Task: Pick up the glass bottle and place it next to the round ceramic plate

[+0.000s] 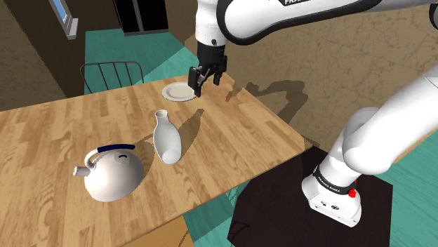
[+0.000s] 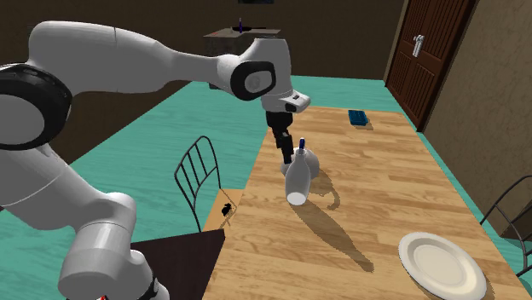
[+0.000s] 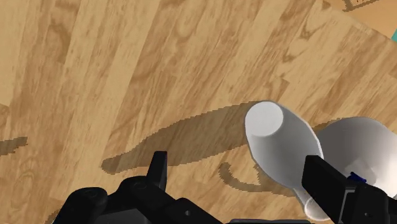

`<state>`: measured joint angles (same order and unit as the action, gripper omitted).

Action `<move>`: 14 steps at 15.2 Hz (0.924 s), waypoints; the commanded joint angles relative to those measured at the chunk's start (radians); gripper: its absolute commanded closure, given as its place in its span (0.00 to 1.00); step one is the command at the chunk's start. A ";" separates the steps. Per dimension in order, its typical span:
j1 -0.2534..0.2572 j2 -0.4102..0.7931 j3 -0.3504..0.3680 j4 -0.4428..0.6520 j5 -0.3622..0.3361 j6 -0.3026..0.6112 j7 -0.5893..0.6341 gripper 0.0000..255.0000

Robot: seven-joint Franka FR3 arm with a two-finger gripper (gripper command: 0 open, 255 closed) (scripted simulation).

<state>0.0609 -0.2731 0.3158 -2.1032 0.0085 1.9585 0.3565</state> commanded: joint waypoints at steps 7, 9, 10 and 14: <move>0.031 0.303 0.093 0.215 -0.112 0.048 0.182 0.00; 0.050 0.385 0.106 0.283 -0.149 0.047 0.226 0.00; 0.061 0.426 0.109 0.319 -0.168 0.044 0.247 0.00; 0.089 0.516 0.110 0.380 -0.209 0.059 0.289 0.00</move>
<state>0.1448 0.2271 0.4256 -1.7297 -0.1929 2.0100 0.6369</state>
